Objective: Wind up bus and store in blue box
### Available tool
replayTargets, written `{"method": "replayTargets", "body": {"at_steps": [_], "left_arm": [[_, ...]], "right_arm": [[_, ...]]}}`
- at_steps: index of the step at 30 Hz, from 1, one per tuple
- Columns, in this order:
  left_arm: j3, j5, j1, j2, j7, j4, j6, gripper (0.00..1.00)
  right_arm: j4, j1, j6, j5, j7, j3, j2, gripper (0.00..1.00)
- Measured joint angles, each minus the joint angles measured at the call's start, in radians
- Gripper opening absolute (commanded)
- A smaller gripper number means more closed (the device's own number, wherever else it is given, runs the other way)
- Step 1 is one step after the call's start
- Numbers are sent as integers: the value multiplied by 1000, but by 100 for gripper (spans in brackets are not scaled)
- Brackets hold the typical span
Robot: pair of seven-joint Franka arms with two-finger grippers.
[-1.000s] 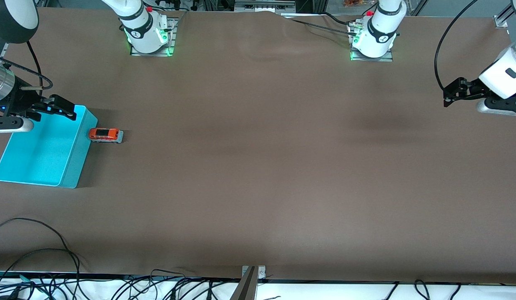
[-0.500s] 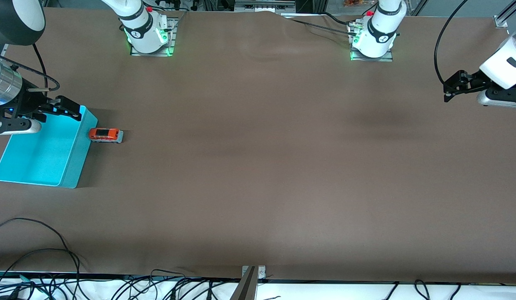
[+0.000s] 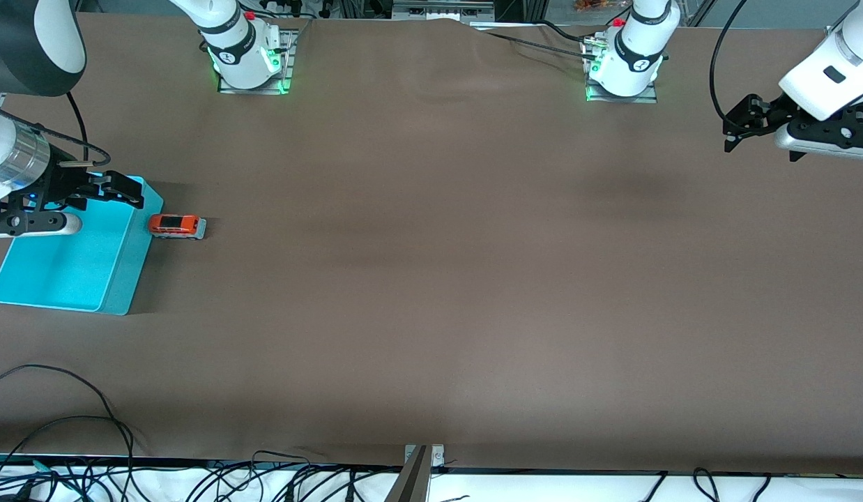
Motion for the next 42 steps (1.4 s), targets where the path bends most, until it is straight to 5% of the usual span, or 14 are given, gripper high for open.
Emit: {"method": "replayTargets", "body": {"at_steps": [12, 26, 42], "left_arm": [[10, -47, -1, 0, -2, 8, -26, 100], [11, -48, 0, 3, -10, 14, -30, 100], [21, -48, 5, 12, -26, 42, -73, 100]], "right_arm": [[-39, -8, 24, 0, 1, -3, -3, 100], [-248, -111, 222, 0, 1, 81, -32, 100], [-496, -126, 508, 0, 2, 92, -37, 100]]}}
